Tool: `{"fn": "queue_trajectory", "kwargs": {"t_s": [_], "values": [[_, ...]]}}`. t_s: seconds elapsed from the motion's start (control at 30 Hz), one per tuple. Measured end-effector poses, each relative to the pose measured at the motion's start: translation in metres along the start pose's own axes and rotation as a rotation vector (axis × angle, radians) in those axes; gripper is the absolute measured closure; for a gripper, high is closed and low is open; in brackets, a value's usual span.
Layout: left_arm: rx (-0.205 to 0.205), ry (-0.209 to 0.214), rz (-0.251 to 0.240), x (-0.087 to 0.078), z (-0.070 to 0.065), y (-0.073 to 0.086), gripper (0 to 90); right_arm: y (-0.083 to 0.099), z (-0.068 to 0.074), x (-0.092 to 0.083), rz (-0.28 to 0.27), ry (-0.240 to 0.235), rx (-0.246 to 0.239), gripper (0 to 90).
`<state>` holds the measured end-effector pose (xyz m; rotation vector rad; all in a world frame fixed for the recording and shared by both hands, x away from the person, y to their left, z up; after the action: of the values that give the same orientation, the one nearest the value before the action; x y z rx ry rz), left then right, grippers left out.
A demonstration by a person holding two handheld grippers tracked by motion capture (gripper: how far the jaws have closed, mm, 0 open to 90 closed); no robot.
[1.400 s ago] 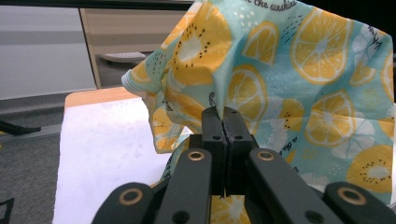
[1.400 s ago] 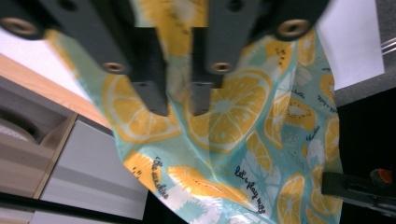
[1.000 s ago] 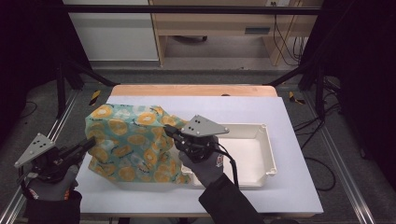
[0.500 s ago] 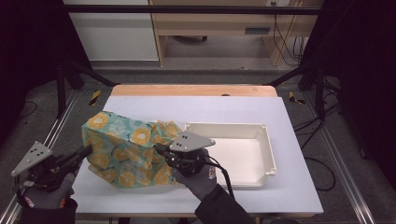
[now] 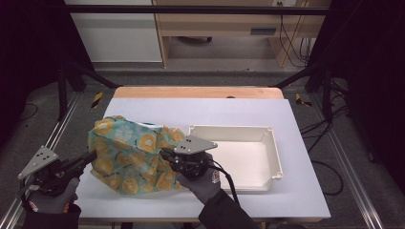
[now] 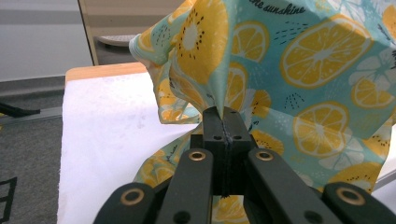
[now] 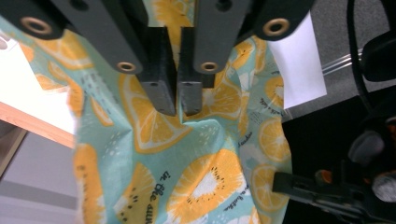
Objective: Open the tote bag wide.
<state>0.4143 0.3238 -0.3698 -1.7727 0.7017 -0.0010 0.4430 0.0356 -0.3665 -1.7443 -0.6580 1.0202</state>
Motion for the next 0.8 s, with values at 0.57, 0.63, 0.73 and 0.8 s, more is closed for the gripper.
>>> {"fn": "queue_trajectory", "kwargs": {"t_s": [0.57, 0.63, 0.73, 0.8], "values": [[-0.004, 0.002, 0.002, 0.000, 0.001, 0.000, 89.8, -0.021, -0.029, -0.005, -0.030, 0.094, 0.008, 74.6], [-0.006, 0.003, 0.001, 0.000, 0.002, 0.000, 89.8, -0.018, -0.026, -0.006, -0.022, 0.083, 0.006, 85.6], [-0.004, 0.003, 0.001, 0.000, 0.001, 0.000, 89.7, -0.018, -0.022, -0.016, -0.029, 0.087, -0.002, 90.0], [-0.004, 0.002, 0.003, 0.001, 0.000, 0.001, 89.7, -0.017, -0.018, -0.021, -0.030, 0.087, -0.006, 90.0]]}}
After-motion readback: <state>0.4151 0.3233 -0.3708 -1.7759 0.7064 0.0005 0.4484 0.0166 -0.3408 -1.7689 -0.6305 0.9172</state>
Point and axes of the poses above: each handheld gripper's, and its own axes: x roughly forward along the jaws, y roughly out of its underside, z roughly to its left, the point moved 5 cm from there along x, roughly forward along the jaws, and after that the axes turned 14 degrees about -x, right-handed, at the moved point
